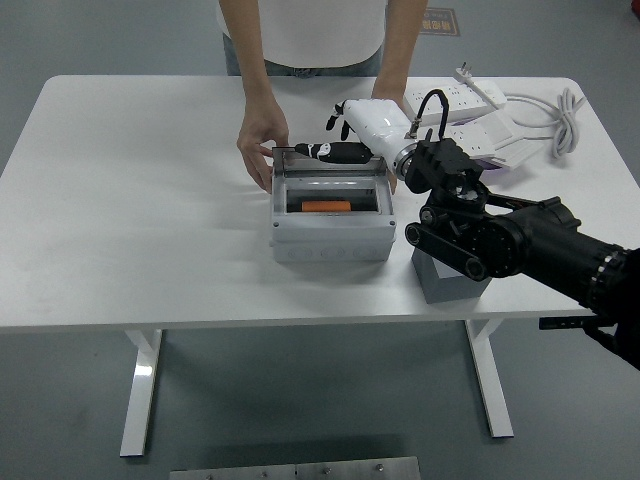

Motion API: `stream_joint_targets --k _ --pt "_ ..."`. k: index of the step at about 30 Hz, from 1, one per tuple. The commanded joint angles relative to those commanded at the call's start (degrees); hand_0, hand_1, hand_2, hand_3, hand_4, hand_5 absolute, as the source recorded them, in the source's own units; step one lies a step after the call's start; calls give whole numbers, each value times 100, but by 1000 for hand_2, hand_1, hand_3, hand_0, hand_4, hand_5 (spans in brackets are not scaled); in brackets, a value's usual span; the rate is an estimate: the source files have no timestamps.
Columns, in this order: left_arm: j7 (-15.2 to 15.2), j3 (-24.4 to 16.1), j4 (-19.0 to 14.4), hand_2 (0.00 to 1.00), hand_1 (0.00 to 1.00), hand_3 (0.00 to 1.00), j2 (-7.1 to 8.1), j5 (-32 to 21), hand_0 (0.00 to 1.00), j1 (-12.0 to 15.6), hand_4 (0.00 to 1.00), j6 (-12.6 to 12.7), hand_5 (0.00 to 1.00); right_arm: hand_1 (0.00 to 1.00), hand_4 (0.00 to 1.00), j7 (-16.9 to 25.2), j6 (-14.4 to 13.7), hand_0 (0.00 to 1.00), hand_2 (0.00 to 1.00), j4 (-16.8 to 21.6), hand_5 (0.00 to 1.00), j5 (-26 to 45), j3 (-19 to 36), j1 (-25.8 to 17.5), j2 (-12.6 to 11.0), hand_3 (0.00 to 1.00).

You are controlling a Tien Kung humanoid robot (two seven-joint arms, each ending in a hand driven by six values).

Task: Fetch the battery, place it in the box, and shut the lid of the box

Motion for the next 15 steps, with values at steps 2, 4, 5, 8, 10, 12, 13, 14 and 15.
stream_joint_targets --k 2,4,5,8,10,12,13,14,15 --pt "2 9 1 651 648 656 1 -15 443 3 786 6 923 273 998 1 1 131 474 -4 998 12 -13 -6 1 649" --pt "5 11 0 651 648 656 3 -18 443 6 786 9 923 273 998 2 5 131 474 -6 998 22 -33 -18 6 649" --pt "5 16 1 652 649 656 5 -24 442 8 787 12 925 266 998 1 5 123 468 -4 998 24 -49 -28 11 650" --pt "9 18 1 652 649 656 6 -27 442 10 787 17 925 266 998 -7 19 123 468 9 998 24 -84 -45 21 650" --pt "10 18 0 652 649 656 6 -29 442 11 787 22 925 266 998 -19 43 123 468 23 998 26 -107 -48 21 650" --pt "14 16 -2 652 648 656 6 -27 442 13 788 27 926 262 996 -34 68 123 460 49 998 26 -123 -50 14 649" --pt "16 16 -3 652 648 656 6 -26 442 15 788 30 926 262 996 -50 89 123 460 71 998 23 -124 -50 6 649" --pt "17 17 -4 652 648 656 5 -26 442 17 788 32 926 262 996 -67 107 123 460 89 998 12 -119 -50 -1 649" --pt "20 17 -5 652 648 656 3 -26 442 19 788 34 926 262 996 -90 129 123 460 113 998 2 -109 -49 -10 649"
